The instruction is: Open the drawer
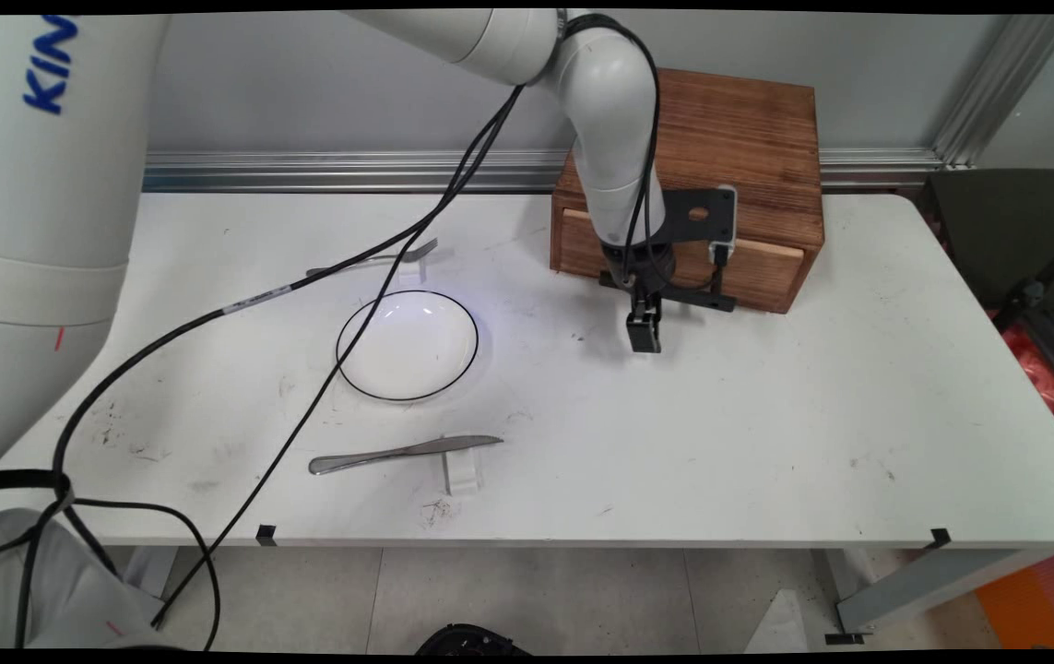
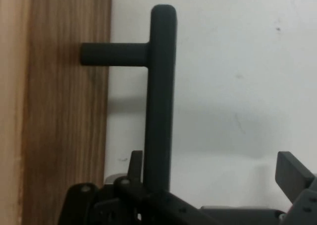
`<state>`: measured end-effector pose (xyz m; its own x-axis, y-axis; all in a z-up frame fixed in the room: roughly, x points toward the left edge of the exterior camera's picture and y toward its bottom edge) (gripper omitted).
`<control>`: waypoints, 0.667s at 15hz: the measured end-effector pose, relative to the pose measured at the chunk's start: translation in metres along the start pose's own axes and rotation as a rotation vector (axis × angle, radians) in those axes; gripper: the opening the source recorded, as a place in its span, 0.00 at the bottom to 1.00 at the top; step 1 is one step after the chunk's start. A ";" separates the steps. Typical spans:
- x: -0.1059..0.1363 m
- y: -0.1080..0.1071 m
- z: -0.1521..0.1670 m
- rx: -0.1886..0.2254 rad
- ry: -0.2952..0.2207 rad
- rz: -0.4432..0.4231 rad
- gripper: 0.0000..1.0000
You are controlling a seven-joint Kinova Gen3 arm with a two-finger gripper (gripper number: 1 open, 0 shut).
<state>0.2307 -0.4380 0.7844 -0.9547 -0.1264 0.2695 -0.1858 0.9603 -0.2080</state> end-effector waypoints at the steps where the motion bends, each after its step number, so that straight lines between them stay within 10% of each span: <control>1: 0.000 0.002 0.000 -0.004 -0.001 0.009 1.00; 10: 0.005 0.047 -0.013 -0.050 -0.004 0.075 1.00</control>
<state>0.2201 -0.3903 0.7881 -0.9664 -0.0544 0.2512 -0.1018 0.9784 -0.1798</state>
